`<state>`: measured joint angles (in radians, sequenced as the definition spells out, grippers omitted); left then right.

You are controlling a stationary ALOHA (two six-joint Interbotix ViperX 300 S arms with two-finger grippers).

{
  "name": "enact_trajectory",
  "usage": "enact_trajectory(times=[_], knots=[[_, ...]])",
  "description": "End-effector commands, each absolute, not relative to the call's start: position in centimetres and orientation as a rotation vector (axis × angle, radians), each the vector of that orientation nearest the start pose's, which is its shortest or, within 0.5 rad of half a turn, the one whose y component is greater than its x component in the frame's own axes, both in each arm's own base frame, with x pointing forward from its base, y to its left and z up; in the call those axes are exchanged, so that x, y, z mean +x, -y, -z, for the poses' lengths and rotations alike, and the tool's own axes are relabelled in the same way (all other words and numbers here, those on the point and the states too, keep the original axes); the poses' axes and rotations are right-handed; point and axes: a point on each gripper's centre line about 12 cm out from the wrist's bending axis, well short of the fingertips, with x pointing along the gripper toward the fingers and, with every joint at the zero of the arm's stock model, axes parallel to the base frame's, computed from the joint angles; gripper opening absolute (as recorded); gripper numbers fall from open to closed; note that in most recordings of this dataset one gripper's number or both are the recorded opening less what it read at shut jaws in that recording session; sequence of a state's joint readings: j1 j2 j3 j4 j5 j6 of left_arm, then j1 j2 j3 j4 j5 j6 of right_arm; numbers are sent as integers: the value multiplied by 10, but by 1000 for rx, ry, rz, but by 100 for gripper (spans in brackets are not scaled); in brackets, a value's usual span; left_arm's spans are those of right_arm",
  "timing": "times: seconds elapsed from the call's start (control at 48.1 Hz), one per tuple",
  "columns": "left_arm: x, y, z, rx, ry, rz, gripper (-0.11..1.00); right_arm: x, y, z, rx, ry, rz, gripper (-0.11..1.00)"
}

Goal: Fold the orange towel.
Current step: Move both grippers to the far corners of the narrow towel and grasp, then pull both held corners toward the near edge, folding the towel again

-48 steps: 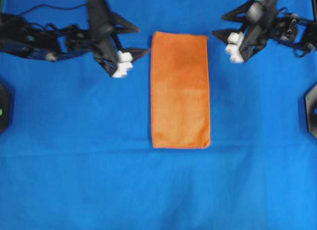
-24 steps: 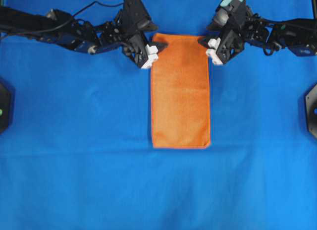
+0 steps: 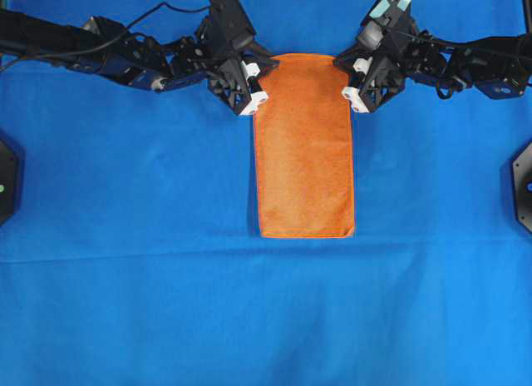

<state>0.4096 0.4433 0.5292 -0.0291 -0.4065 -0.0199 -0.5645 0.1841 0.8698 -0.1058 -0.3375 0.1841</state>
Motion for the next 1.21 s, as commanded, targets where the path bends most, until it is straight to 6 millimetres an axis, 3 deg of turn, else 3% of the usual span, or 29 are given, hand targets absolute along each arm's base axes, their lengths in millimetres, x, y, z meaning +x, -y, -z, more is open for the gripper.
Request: enact_trajectory(times=[0.0, 0.291, 0.686, 0.874, 1.186], knots=[[415, -185, -70, -154, -528, -429, 3, 300, 184, -77, 293, -659, 537, 4], [416, -185, -75, -121, -527, -420, 3, 300, 185, -81, 304, -639, 549, 4], [417, -198, -103, -55, -493, -428, 3, 296, 199, -118, 271, -542, 583, 4], [413, -209, -115, -22, -479, -447, 3, 292, 203, -123, 272, -529, 598, 4], [412, -209, -123, 23, -479, -439, 3, 292, 204, -125, 276, -522, 603, 4]])
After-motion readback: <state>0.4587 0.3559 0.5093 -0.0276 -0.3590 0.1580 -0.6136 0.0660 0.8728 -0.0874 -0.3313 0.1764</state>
